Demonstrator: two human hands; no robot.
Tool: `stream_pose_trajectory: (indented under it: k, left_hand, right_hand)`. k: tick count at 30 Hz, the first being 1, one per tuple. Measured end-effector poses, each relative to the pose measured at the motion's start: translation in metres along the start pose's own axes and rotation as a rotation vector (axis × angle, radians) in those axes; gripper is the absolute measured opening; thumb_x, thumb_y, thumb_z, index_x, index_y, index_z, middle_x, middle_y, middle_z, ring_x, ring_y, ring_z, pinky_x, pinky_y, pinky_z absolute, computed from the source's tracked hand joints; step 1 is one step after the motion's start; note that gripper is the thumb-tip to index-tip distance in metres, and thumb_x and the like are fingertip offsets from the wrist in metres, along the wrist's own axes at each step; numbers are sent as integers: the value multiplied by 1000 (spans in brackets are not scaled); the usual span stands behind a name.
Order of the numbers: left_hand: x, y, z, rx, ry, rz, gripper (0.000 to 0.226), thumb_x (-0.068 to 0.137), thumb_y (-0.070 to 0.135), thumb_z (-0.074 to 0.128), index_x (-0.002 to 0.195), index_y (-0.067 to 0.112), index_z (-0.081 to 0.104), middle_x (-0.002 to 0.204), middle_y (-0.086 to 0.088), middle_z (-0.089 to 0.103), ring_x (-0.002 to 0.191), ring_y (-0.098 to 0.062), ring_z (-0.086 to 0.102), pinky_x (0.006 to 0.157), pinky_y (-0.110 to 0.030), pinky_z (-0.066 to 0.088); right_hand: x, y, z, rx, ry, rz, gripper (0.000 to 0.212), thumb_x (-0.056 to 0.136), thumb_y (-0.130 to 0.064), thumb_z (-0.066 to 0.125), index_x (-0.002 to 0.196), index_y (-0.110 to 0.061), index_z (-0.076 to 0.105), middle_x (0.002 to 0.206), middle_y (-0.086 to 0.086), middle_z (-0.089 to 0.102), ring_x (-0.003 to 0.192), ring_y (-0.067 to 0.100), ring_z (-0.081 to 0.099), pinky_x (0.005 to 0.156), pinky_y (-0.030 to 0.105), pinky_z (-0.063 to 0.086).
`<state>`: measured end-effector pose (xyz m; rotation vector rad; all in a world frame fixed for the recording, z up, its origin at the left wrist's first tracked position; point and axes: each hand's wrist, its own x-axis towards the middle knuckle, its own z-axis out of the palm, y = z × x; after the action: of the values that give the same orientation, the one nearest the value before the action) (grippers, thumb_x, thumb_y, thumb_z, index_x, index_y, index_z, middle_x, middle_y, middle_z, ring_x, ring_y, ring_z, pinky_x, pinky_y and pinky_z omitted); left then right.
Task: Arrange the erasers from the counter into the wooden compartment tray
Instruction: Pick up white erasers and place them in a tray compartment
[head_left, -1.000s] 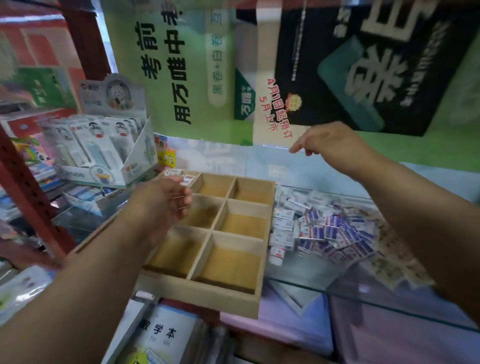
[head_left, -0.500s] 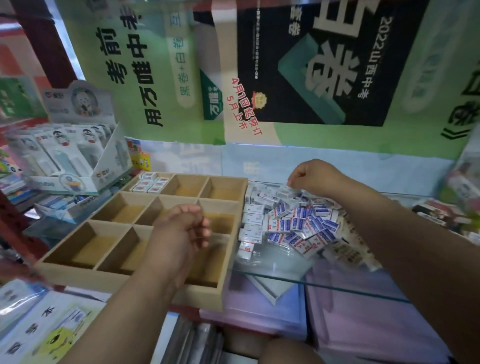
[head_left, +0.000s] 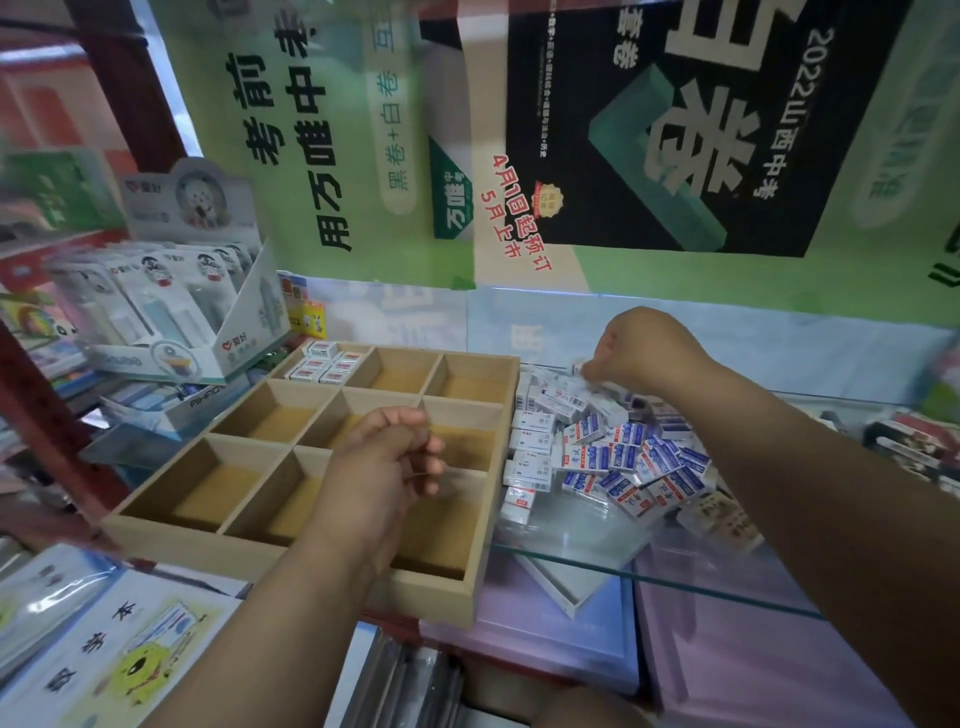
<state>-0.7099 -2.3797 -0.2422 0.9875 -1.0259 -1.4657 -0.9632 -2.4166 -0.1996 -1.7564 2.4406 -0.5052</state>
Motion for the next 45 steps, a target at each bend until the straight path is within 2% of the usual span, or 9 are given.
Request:
stream_pose_trajectory:
  k: [7, 14, 18, 26, 30, 35, 38, 42, 45]
  left_hand:
    - [30, 27, -45, -69, 144, -35, 19, 95, 0, 39, 92, 13, 52, 65, -6, 53, 54, -15, 49, 52, -26, 38]
    - [64, 31, -92, -444, 174, -258, 15, 94, 10, 45, 86, 13, 57, 70, -2, 57, 62, -12, 55, 61, -27, 44]
    - [68, 28, -101, -644, 98, -250, 14, 91, 7, 44, 81, 11, 54, 68, -3, 56, 59, -12, 56, 63, -26, 44]
    - [76, 24, -107, -586, 86, -204, 11, 91, 8, 46, 84, 14, 52, 68, -2, 54, 59, -11, 52, 61, -25, 42]
    - [75, 24, -108, -519, 103, -176, 10, 91, 9, 46, 89, 15, 54, 67, -2, 56, 57, -11, 53, 59, -26, 43]
    - [71, 27, -108, -383, 109, -131, 10, 93, 11, 48, 91, 15, 57, 67, 0, 55, 59, -12, 50, 60, -26, 41]
    - [67, 29, -105, -331, 105, -120, 10, 92, 13, 48, 91, 16, 57, 69, 1, 53, 59, -11, 47, 59, -25, 38]
    - [56, 30, -89, -322, 60, -123, 11, 92, 14, 46, 87, 17, 56, 68, 2, 52, 59, -10, 44, 57, -24, 36]
    - [44, 27, -70, -317, 11, -138, 15, 91, 13, 44, 81, 20, 53, 66, 3, 51, 54, -9, 44, 52, -21, 37]
  right_hand:
    - [12, -97, 14, 366, -17, -321, 14, 75, -24, 79, 81, -13, 73, 78, -4, 68, 67, 7, 56, 61, 23, 42]
    - [65, -199, 81, 275, -34, -434, 10, 80, -12, 70, 87, -12, 76, 94, 2, 73, 85, 14, 62, 71, 18, 40]
    - [93, -225, 116, 136, -39, -455, 12, 80, -6, 65, 87, -5, 75, 95, 10, 72, 92, 25, 64, 80, 29, 51]
    - [123, -244, 150, 63, -3, -468, 14, 82, -6, 60, 87, -3, 73, 95, 13, 70, 92, 28, 63, 82, 36, 52]
    - [116, -235, 137, 108, -8, -505, 19, 84, -20, 67, 100, -11, 73, 104, 6, 68, 99, 24, 60, 78, 25, 44]
    - [93, -186, 70, 333, 1, -417, 22, 85, -29, 70, 91, -8, 73, 89, 2, 67, 80, 15, 57, 68, 23, 38]
    - [75, -134, 26, 334, 7, -363, 23, 84, -28, 71, 89, -5, 72, 82, 3, 64, 76, 15, 56, 68, 26, 42]
    - [51, -69, -4, 327, -30, -269, 18, 83, -23, 72, 87, -5, 74, 69, -8, 63, 63, 5, 54, 60, 17, 42]
    - [35, -36, -4, 202, -80, -250, 16, 83, -27, 71, 87, -11, 74, 77, -9, 67, 70, 4, 58, 66, 18, 45]
